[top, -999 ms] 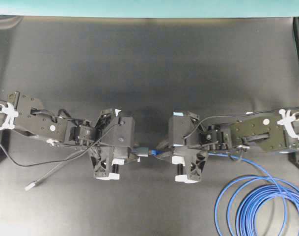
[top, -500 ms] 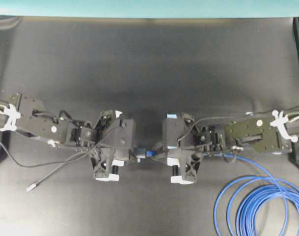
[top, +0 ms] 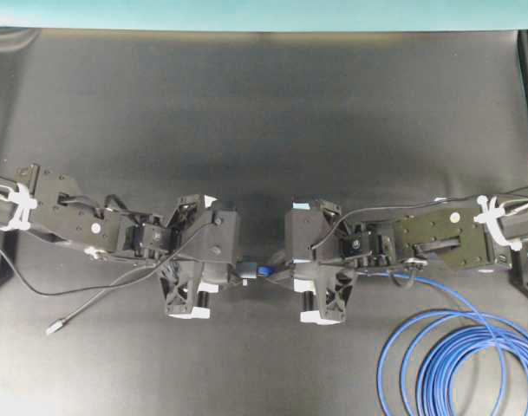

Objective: Insert the LAN cable into the hub.
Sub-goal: 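Push the blue LAN plug with the right gripper into the hub's port, then hold both grippers steady with the plug seated in the hub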

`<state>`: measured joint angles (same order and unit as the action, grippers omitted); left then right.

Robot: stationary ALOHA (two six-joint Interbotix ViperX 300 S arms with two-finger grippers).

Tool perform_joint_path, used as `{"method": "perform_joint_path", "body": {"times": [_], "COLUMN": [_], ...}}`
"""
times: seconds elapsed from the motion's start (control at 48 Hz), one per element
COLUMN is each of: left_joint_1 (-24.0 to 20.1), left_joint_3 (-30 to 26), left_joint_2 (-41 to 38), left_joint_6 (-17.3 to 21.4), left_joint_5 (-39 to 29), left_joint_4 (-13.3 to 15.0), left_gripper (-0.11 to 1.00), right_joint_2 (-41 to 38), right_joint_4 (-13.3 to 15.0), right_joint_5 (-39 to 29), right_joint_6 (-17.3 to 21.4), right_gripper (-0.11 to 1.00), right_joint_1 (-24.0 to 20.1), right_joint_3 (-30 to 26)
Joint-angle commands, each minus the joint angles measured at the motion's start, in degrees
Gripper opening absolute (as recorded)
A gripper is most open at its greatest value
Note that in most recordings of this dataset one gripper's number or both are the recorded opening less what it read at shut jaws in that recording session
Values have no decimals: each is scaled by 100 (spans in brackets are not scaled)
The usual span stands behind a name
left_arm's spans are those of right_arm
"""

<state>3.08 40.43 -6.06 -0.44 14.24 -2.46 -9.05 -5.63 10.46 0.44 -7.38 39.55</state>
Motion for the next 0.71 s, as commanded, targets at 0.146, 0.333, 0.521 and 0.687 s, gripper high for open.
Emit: {"method": "perform_joint_path", "body": {"times": [0.146, 0.333, 0.521, 0.687], "left_joint_1": [-26, -26, -26, -26], "left_joint_3": [-325, -299, -281, -237], "left_joint_2": [105, 105, 105, 114], "left_joint_6": [35, 26, -35, -44], "left_joint_5": [18, -44, -114, -229], "left_joint_4": [-18, -18, -18, -18], "left_gripper": [28, 28, 28, 28], "right_joint_2": [26, 26, 44, 62], "right_joint_4": [9, 18, 18, 18], "right_joint_5": [-308, -519, -510, -510], "right_joint_6": [-44, -53, -18, -18], "right_gripper": [13, 14, 50, 86], "right_joint_1": [53, 62, 62, 62], "right_joint_3": [-343, -334, -316, -290]}}
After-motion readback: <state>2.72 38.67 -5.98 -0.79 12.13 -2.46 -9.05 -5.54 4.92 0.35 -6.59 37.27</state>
